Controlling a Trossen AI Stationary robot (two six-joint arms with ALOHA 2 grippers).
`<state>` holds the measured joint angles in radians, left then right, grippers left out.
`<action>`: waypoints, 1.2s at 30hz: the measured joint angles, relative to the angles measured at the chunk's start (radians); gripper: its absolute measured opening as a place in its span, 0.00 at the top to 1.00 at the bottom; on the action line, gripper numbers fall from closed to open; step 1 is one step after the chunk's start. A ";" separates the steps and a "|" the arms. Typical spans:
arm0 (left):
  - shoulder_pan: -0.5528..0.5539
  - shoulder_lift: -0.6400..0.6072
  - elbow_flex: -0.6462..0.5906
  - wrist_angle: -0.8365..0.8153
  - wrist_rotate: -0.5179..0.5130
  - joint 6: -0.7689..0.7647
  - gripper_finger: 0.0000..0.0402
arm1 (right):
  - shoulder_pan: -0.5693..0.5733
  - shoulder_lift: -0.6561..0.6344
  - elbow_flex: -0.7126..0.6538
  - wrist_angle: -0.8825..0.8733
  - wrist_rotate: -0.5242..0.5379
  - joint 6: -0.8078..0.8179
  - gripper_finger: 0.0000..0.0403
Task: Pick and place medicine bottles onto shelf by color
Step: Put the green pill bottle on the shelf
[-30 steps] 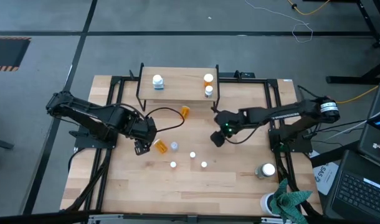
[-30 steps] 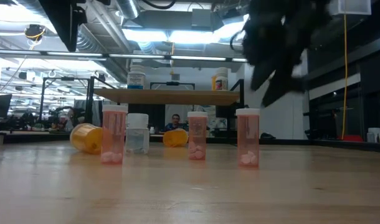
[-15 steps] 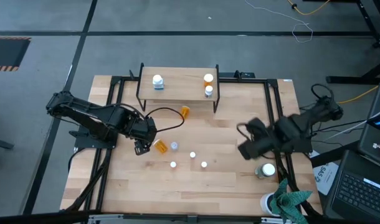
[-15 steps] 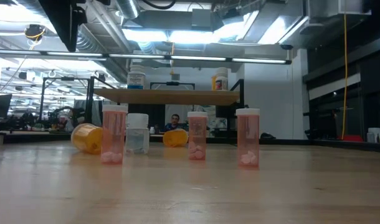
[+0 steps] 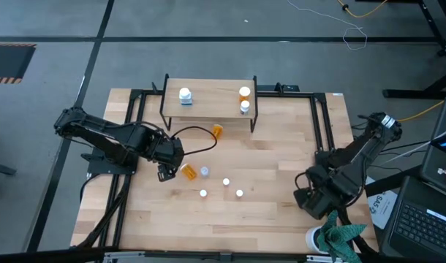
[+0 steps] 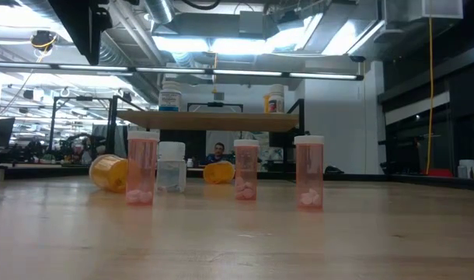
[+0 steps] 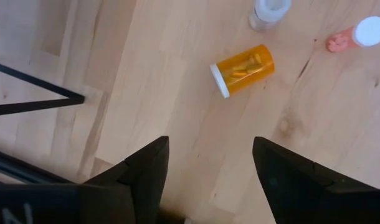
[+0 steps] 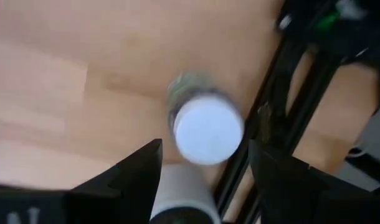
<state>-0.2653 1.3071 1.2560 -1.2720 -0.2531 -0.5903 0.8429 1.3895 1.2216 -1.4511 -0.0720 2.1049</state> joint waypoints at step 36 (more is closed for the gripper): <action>0.001 0.000 0.000 0.001 -0.019 0.000 0.43 | 0.045 0.002 -0.100 0.084 -0.006 0.087 0.20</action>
<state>-0.2646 1.3071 1.2560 -1.2713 -0.2718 -0.5905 0.8875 1.3914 1.1213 -1.3674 -0.0775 2.1914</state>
